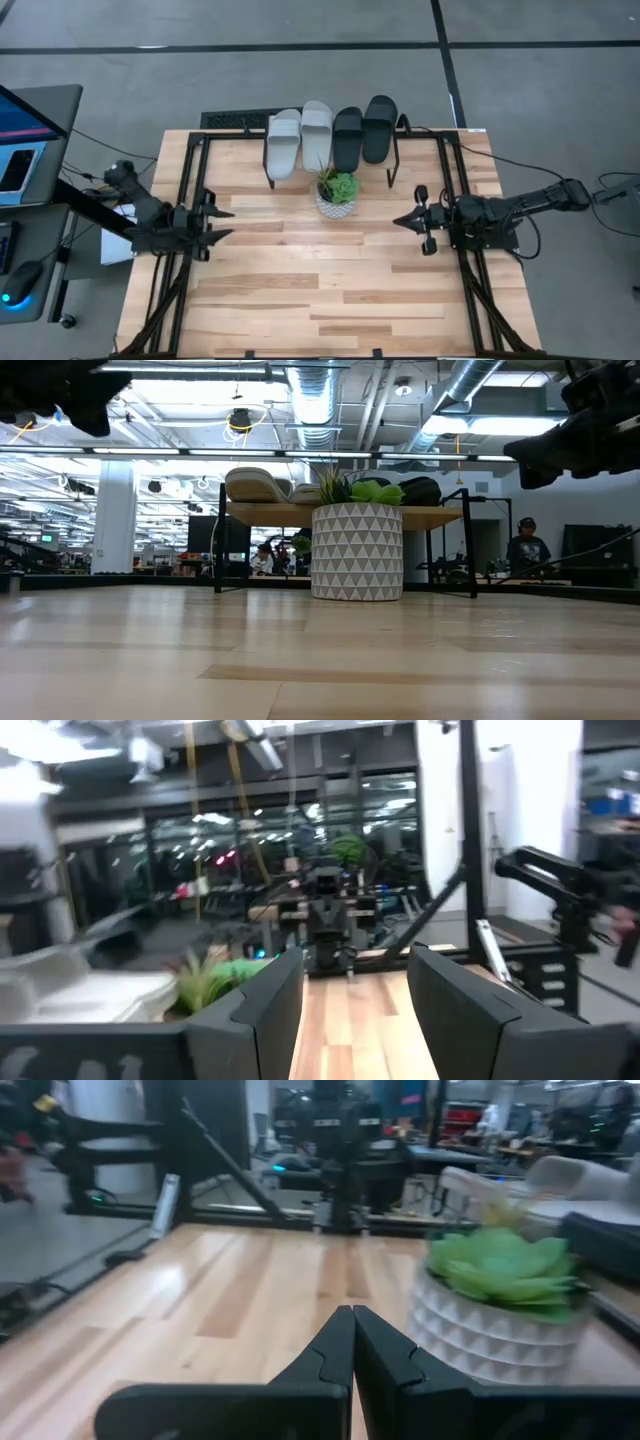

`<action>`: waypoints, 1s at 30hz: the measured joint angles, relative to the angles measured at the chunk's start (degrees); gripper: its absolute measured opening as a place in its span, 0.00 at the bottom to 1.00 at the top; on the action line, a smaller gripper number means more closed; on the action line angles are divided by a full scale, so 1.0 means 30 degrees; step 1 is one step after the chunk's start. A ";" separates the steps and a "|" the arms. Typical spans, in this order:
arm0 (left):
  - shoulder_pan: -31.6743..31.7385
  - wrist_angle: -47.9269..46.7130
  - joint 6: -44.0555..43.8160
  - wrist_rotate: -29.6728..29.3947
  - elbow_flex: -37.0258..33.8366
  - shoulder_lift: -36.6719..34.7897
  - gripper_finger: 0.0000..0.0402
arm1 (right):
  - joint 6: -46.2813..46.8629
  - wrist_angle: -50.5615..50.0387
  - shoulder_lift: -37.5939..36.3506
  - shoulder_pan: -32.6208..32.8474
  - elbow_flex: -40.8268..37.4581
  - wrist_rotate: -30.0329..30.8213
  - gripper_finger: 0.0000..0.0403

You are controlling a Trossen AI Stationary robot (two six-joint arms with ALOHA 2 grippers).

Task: Pick and place slides into the shelf
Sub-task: Return to Home Position

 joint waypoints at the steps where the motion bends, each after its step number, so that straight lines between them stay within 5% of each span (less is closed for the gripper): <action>1: 0.0596 -0.0165 -0.0669 0.0254 0.0007 0.0000 0.43 | -0.0181 -0.0040 -0.0005 -0.0306 -0.0005 0.0003 0.00; 10: 0.7448 -0.2973 -0.6092 1.0367 0.0007 0.0015 0.43 | 0.0703 -0.0103 0.0000 -0.4055 -0.0005 -0.0875 0.00; 17: 1.3103 -0.3934 -0.7212 1.6498 0.0007 0.0007 0.43 | -0.0608 -0.0100 0.0088 -0.6536 -0.0005 -0.7503 0.00; 24: 1.7479 -0.4514 -0.7492 2.3248 0.0007 -0.0019 0.43 | -0.0594 -0.0546 0.1607 -0.6597 -0.0006 -0.8231 0.00; 30: 1.9063 -0.4494 -0.7880 2.4652 0.0007 0.0015 0.43 | 0.1635 0.1331 0.2244 -0.6470 -0.0012 -0.8369 0.00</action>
